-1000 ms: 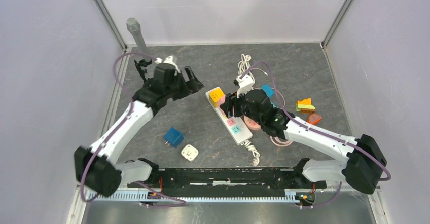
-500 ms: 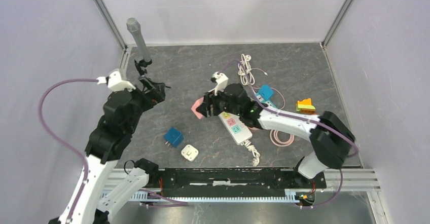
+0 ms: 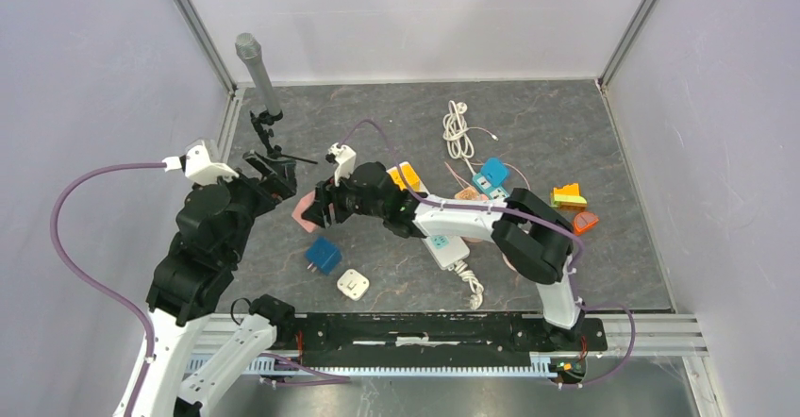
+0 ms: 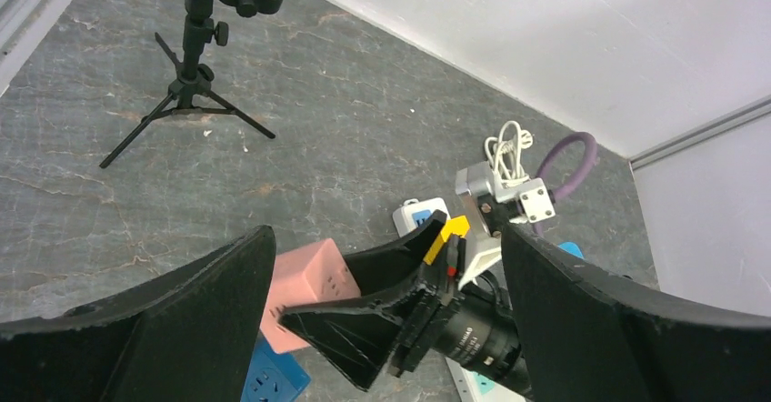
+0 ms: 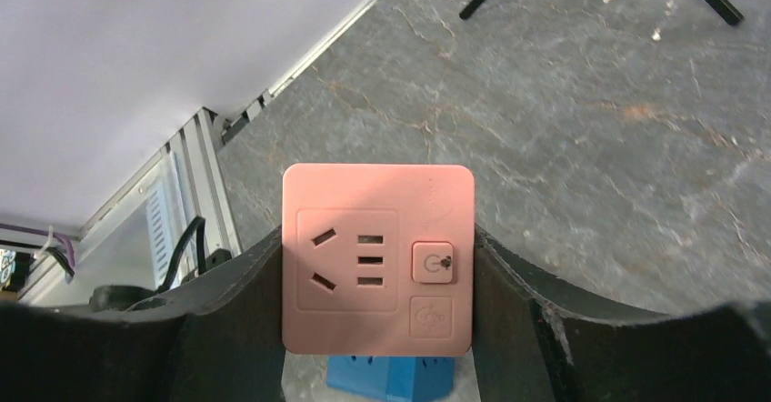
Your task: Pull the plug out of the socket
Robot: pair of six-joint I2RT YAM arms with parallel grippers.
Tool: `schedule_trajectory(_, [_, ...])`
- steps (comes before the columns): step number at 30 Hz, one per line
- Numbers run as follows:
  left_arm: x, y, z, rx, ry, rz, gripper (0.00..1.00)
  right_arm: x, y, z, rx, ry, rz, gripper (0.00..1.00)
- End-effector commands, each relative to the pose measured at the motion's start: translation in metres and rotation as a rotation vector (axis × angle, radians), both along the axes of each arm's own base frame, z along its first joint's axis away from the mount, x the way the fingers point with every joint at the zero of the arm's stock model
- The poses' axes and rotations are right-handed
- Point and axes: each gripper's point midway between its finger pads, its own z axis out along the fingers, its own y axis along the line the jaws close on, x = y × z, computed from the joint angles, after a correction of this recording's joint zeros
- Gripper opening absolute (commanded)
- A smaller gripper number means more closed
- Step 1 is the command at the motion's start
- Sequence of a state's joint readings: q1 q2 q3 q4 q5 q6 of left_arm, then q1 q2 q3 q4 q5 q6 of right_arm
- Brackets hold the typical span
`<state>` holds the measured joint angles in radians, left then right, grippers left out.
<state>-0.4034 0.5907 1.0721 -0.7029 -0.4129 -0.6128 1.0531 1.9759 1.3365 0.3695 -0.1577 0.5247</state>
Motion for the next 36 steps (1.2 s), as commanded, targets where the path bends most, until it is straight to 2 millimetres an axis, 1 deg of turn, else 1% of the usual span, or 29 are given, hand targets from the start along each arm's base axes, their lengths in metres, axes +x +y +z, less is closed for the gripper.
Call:
schedule_trajectory(1, [-0.003,-0.002,0.014,-0.002,-0.036,-0.026,1.00,0.004,0.032,0.038,0.153,-0.070,0.014,0.24])
schedule_trajectory(4, [-0.004,-0.002,0.016,-0.004,-0.041,-0.028,1.00,0.002,0.044,0.026,0.157,-0.066,0.025,0.30])
schedule_trajectory(8, [-0.005,-0.003,0.016,-0.006,-0.043,-0.036,1.00,0.000,0.059,0.005,0.145,-0.053,0.052,0.37])
schedule_trajectory(10, [-0.005,-0.004,0.017,-0.008,-0.045,-0.040,1.00,0.001,0.063,-0.005,0.136,-0.041,0.054,0.41])
schedule_trajectory(13, [-0.006,-0.004,0.016,-0.009,-0.045,-0.040,1.00,0.001,0.068,-0.016,0.122,-0.030,0.062,0.44])
schedule_trajectory(17, [-0.004,-0.005,0.014,-0.004,-0.035,-0.044,1.00,0.002,0.070,-0.031,0.102,-0.015,0.058,0.52])
schedule_trajectory(20, [-0.002,-0.007,0.011,0.000,-0.026,-0.047,1.00,0.004,0.073,-0.039,0.084,-0.009,0.059,0.60])
schedule_trajectory(23, [0.000,-0.008,0.009,0.002,-0.017,-0.052,1.00,0.009,0.073,-0.047,0.057,0.000,0.033,0.71])
schedule_trajectory(26, [0.001,-0.008,0.007,0.006,-0.011,-0.052,1.00,0.012,0.073,-0.048,0.042,-0.007,0.019,0.79])
schedule_trajectory(29, [0.001,-0.008,0.007,0.009,-0.009,-0.051,1.00,0.016,0.072,-0.048,0.028,-0.016,0.005,0.84])
schedule_trajectory(33, [0.002,-0.009,0.006,0.013,-0.006,-0.052,1.00,0.021,0.071,-0.048,0.014,-0.017,-0.011,0.86])
schedule_trajectory(36, [0.002,-0.008,0.007,0.013,-0.007,-0.051,1.00,0.025,0.069,-0.042,0.014,-0.019,-0.019,0.87])
